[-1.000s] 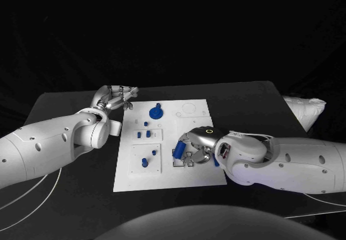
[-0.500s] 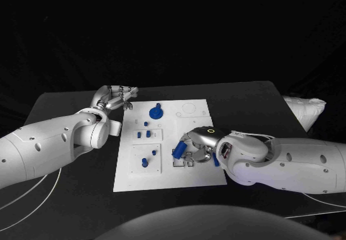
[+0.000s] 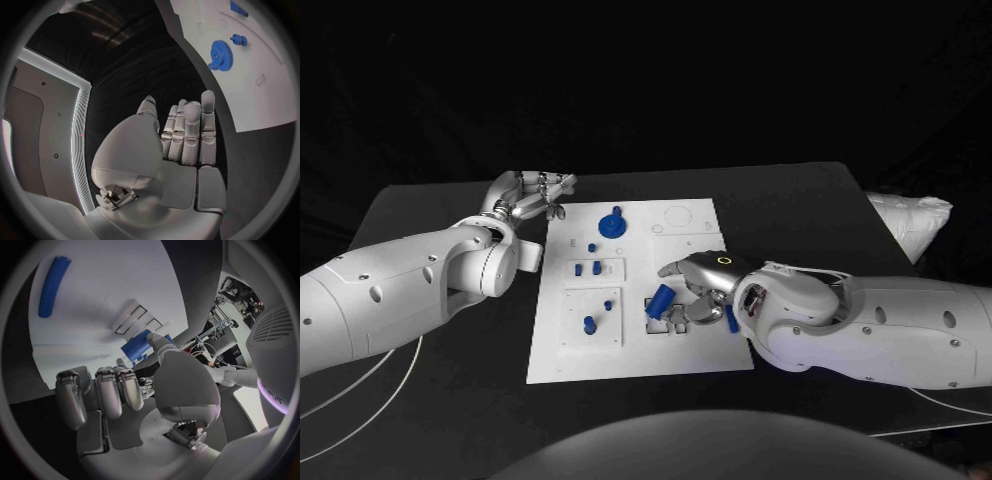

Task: Assemble the parts on the task board

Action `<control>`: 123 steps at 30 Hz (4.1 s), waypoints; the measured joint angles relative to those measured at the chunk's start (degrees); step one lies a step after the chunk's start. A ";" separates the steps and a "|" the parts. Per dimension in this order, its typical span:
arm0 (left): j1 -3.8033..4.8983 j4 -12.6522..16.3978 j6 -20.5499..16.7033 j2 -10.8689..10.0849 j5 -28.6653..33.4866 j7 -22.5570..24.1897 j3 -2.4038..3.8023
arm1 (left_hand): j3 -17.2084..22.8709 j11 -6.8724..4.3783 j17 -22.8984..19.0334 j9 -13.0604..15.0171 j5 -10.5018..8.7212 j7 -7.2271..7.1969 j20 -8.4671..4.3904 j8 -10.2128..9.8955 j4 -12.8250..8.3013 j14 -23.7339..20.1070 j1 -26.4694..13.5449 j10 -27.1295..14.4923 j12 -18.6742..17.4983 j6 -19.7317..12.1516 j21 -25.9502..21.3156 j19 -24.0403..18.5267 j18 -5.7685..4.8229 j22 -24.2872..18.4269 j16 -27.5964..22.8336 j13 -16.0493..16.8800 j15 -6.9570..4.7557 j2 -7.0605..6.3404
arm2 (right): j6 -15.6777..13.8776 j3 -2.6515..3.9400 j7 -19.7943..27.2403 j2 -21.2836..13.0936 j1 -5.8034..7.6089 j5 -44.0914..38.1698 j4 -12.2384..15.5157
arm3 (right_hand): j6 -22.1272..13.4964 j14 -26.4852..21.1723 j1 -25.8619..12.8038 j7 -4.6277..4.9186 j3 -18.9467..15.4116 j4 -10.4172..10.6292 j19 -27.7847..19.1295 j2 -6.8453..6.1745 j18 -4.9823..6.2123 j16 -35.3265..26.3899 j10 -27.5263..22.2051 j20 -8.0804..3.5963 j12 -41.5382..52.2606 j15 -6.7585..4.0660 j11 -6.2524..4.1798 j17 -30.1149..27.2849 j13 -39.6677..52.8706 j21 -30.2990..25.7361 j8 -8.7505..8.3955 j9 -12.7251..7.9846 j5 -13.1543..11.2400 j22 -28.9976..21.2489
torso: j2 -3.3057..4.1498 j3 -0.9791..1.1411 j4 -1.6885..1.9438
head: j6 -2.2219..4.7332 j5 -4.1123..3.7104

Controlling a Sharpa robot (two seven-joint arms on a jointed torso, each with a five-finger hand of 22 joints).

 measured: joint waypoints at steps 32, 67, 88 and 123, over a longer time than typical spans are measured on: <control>-0.01 0.04 0.05 -0.09 -0.01 -0.04 0.00 | 0.00 0.00 0.01 -0.01 0.00 0.00 0.00 0.00 0.00 0.00 0.00 0.00 0.00 0.00 0.00 0.00 0.00 0.00 0.00 0.00 0.00 0.00 | -1.17 0.00 -0.65 -0.75 -0.29 -3.13 2.52 | 0.82 -0.08 16.44 0.20 -3.04 8.14 -0.12 -1.42 0.00 0.00 -0.01 -1.54 0.00 -1.96 -2.12 -0.01 0.03 0.00 -0.44 -0.06 -12.20 0.04 | 0.02 0.00 -0.01 | 0.00 0.08; -0.07 -0.03 0.18 -0.09 -0.04 -0.06 0.00 | 0.00 0.00 -0.04 0.03 0.00 0.00 0.00 0.00 0.00 0.00 0.00 0.00 0.28 0.00 -0.34 0.00 0.00 0.00 -0.23 0.00 0.00 0.00 | -2.79 0.00 2.97 -0.42 -0.93 -5.18 3.18 | 6.08 -0.19 19.25 -0.11 -1.56 4.26 -0.20 0.66 0.01 0.00 0.01 -2.90 0.00 -3.29 -2.88 0.02 0.02 0.00 3.13 1.83 -10.38 0.01 | 0.00 -0.01 0.02 | 0.00 0.01; -0.10 0.01 0.24 -0.15 -0.05 -0.09 0.00 | 0.00 0.00 -0.03 0.02 0.00 0.00 0.00 0.00 0.00 0.00 0.00 0.00 0.28 0.00 -0.34 0.00 0.00 0.00 -0.22 0.00 0.00 0.00 | -5.04 0.00 5.24 -0.96 -0.99 -4.19 4.12 | 7.52 0.00 18.58 -1.55 -1.54 1.43 -0.10 1.79 0.00 0.00 0.01 -4.23 0.00 -4.33 -4.32 0.01 0.01 0.00 12.35 8.31 -9.62 0.00 | 0.02 0.02 -0.03 | 0.00 0.01; -0.12 -0.05 0.33 0.06 -0.07 -0.28 0.00 | 0.00 0.00 -0.03 0.01 0.00 0.00 0.00 0.00 0.00 0.00 0.00 0.00 0.28 0.00 -0.34 0.00 0.00 0.00 -0.22 0.00 0.00 0.00 | -1.15 0.06 6.11 -0.16 -0.96 0.28 2.17 | 4.85 0.00 17.04 -1.14 -1.64 1.03 -0.10 2.39 0.00 0.00 0.01 -4.22 0.00 -4.32 -4.31 -0.01 0.00 0.00 15.98 12.14 -9.62 0.04 | 0.00 -0.01 0.02 | 0.00 -0.14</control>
